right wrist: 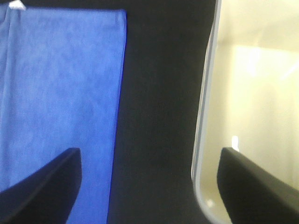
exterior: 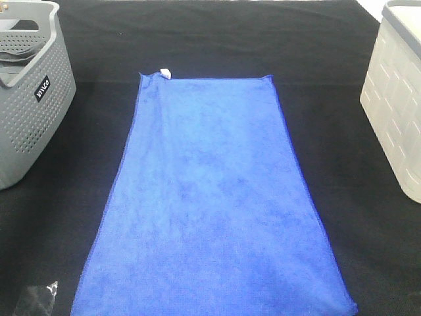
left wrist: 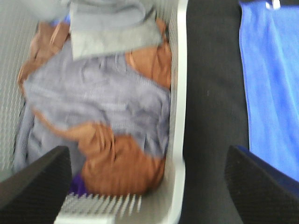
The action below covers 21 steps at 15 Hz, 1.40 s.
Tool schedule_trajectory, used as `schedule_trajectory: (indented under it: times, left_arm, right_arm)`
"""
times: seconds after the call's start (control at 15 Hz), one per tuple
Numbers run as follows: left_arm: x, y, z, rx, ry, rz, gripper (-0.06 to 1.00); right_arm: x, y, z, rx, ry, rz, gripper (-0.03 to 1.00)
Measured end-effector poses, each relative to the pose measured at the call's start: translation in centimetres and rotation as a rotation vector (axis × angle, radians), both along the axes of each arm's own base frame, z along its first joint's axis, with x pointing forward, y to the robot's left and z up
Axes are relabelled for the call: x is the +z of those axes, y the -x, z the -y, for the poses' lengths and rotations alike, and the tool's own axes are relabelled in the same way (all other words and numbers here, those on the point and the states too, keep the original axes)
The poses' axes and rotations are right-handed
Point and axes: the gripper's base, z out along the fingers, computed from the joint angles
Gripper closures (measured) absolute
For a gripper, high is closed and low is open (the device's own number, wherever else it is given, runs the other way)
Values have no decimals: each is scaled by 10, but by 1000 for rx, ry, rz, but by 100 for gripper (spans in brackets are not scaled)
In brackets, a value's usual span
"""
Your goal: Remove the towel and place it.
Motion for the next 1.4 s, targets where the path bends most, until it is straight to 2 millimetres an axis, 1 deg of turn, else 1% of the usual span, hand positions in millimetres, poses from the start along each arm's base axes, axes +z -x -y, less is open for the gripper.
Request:
schedule_trajectory:
  times: [0.07, 0.2, 0.33, 0.47, 0.6, 0.67, 0.73, 0.8, 1.0, 1.13, 1.27, 1.33, 1.4]
  left_arm:
    - [4, 42, -2, 25, -17, 24, 12]
    - [4, 98, -5, 68, -47, 76, 12]
    - [0, 144, -6, 81, -60, 127, 12]
    - [-6, 189, -6, 73, -80, 190, 12]
    - [-20, 222, -6, 66, -105, 242, 12]
    - [-29, 239, -6, 63, -109, 272, 12]
    - [-41, 252, -5, 62, -110, 283, 12]
    - [-55, 270, -5, 62, -112, 298, 12]
    - [-84, 313, -3, 64, -90, 380, 12]
    - [-94, 340, 0, 64, -60, 464, 12]
    - [-106, 363, 1, 59, -56, 543, 12]
    - [-111, 369, 1, 54, -60, 549, 12]
    - [-113, 370, 2, 44, -61, 551, 12]
  right_arm:
    - [-2, 42, 1, 0, 1, -2, 21]
    - [-14, 106, 2, -3, 8, 10, 21]
    - [-27, 160, 4, -11, 8, 50, 21]
    - [-46, 212, 4, -16, 4, 115, 21]
    - [-67, 247, 6, -19, 10, 169, 21]
    - [-80, 259, 6, -21, 14, 182, 21]
    - [-92, 271, 6, -18, 16, 201, 21]
    - [-101, 280, 6, -7, 27, 220, 21]
    - [-127, 298, 7, 30, 65, 277, 21]
    - [-135, 303, 7, 45, 84, 336, 21]
    - [-146, 299, 7, 42, 89, 373, 21]
    - [-152, 296, 7, 40, 89, 379, 21]
    - [-155, 294, 7, 41, 91, 373, 21]
